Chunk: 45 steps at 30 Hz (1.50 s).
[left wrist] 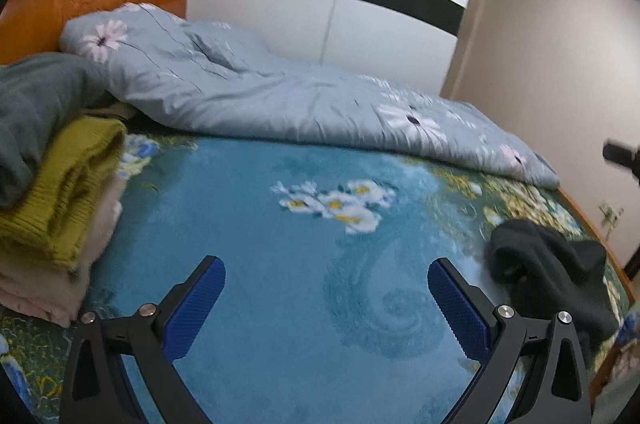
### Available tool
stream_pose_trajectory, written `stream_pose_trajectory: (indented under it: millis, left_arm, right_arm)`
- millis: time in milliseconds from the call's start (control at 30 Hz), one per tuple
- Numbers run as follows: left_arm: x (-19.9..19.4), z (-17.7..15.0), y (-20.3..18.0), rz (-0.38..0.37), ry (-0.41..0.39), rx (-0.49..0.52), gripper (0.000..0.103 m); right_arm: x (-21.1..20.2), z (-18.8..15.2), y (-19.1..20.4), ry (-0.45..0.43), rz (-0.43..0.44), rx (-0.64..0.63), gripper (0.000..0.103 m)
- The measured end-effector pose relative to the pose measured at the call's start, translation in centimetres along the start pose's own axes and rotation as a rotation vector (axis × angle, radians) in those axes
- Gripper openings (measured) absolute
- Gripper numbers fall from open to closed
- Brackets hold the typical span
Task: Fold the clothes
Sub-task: 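Grasp the black jacket with the right gripper and lift it, then grasp the jacket with the left gripper while the right gripper holds it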
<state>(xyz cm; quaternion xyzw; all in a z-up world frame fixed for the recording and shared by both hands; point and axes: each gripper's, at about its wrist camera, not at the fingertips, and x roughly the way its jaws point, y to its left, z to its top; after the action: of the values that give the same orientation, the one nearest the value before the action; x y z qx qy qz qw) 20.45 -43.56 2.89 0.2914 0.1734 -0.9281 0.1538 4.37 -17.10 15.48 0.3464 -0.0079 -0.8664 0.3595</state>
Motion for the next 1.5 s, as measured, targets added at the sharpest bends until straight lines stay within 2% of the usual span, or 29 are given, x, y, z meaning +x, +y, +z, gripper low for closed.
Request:
stream_pose_trajectory:
  millis: [100, 200, 267, 300, 333, 433, 533, 667, 767, 867, 1100, 1200, 1267, 1300, 1400, 1467, 1500]
  left_arm:
    - [1.4, -0.8, -1.6, -0.084, 0.060, 0.020, 0.103]
    - [3.7, -2.2, -5.3, -0.230, 0.160, 0.045, 0.103]
    - [5.2, -3.1, -8.0, -0.322, 0.227, 0.067, 0.103]
    - [5.8, -3.6, -9.4, -0.345, 0.250, 0.090, 0.103]
    - [6.3, -4.2, -10.9, -0.367, 0.272, 0.115, 0.103]
    - [7.6, -6.4, -15.5, -0.425, 0.338, 0.189, 0.103]
    - [8.9, -8.3, -19.2, -0.479, 0.400, 0.228, 0.103]
    - [11.5, -9.8, -22.4, -0.501, 0.469, 0.240, 0.103]
    - [13.0, -10.3, -23.6, -0.536, 0.505, 0.212, 0.103]
    - [14.4, -10.1, -24.3, -0.552, 0.511, 0.192, 0.103]
    - [17.7, -9.0, -25.3, -0.591, 0.535, 0.134, 0.102]
    - [18.3, -8.7, -25.5, -0.607, 0.531, 0.114, 0.102]
    - [18.5, -8.5, -25.7, -0.612, 0.524, 0.106, 0.102]
    - [18.5, -8.5, -25.7, -0.613, 0.523, 0.102, 0.100]
    - [18.5, -8.3, -25.8, -0.619, 0.521, 0.094, 0.087]
    - [18.2, -8.1, -25.8, -0.636, 0.525, 0.084, 0.077]
    - [18.2, -7.9, -25.8, -0.642, 0.524, 0.080, 0.069]
  right_arm:
    - [-0.9, -3.2, -4.1, 0.046, -0.093, 0.045, 0.000]
    - [-2.5, -7.4, -8.3, 0.090, -0.201, 0.098, 0.004]
    - [-4.1, -10.6, -11.1, 0.113, -0.271, 0.122, 0.018]
    - [-4.8, -11.9, -12.4, 0.123, -0.303, 0.140, 0.032]
    - [-5.6, -13.3, -13.5, 0.130, -0.340, 0.156, 0.040]
    - [-7.7, -17.2, -16.4, 0.147, -0.441, 0.193, 0.044]
    - [-8.9, -20.8, -18.8, 0.165, -0.473, 0.236, 0.051]
    - [-9.1, -24.4, -22.3, 0.189, -0.457, 0.329, 0.051]
    - [-9.0, -25.7, -24.7, 0.155, -0.416, 0.409, 0.052]
    - [-9.3, -25.9, -27.1, 0.074, -0.354, 0.486, 0.066]
    - [-9.4, -24.5, -31.3, -0.133, -0.130, 0.654, 0.067]
    - [-9.7, -24.2, -32.3, -0.215, -0.024, 0.703, 0.076]
    - [-9.6, -23.8, -33.0, -0.251, 0.009, 0.743, 0.076]
    - [-9.3, -23.4, -33.3, -0.247, 0.004, 0.759, 0.076]
    - [-8.4, -22.8, -33.9, -0.222, -0.015, 0.786, 0.076]
    - [-8.0, -22.5, -34.1, -0.212, -0.018, 0.803, 0.067]
    - [-8.0, -22.3, -33.8, -0.215, -0.020, 0.802, 0.057]
